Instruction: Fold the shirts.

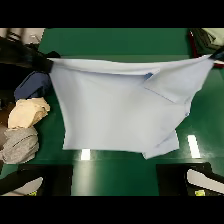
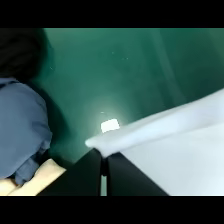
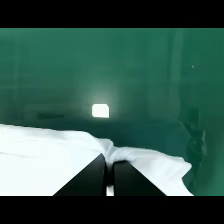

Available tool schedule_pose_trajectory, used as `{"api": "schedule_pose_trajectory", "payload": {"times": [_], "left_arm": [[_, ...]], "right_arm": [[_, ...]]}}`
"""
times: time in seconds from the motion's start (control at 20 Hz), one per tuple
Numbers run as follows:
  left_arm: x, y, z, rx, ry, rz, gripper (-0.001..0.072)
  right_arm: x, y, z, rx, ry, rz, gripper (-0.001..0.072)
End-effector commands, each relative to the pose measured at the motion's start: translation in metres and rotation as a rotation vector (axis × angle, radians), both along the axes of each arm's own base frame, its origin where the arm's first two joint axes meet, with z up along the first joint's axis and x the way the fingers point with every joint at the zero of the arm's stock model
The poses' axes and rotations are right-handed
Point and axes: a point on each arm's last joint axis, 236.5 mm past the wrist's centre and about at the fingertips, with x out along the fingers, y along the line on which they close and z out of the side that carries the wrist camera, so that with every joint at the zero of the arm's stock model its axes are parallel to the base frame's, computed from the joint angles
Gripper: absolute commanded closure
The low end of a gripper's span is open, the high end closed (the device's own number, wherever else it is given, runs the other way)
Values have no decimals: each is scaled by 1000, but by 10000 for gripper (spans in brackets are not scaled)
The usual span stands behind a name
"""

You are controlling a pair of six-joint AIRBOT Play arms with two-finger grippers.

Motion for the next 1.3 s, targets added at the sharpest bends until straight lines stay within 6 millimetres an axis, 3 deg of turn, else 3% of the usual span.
{"api": "schedule_pose_trajectory", "payload": {"times": [0.0, 0.1, 0.25, 0.5, 0.65, 0.85, 1.15, 1.2, 1.25], "left_arm": [[60, 27, -72, -17, 27, 92, 685], [86, 29, -88, -105, -5, 105, 686], [118, 10, -98, -141, -95, -18, 685], [150, 11, -111, -134, -187, -29, 685], [149, 23, -140, -115, -121, -13, 685], [129, 42, -174, -87, 23, -2, 685], [93, 48, -214, -51, 224, -39, 684], [88, 47, -218, -52, 252, -41, 684], [83, 47, -221, -52, 273, -43, 678]], "right_arm": [[55, -1, -78, -104, 44, -10, 701], [89, -4, -99, -98, -17, -39, 702], [127, -5, -121, -89, -83, -76, 702], [155, 11, -151, -82, -109, -73, 702], [146, 21, -168, -146, -49, -19, 702], [108, 27, -190, -301, 122, 79, 701], [82, 30, -200, -346, 240, 91, 697], [75, 29, -202, -346, 270, 94, 690], [67, 29, -204, -348, 304, 98, 615]]}}
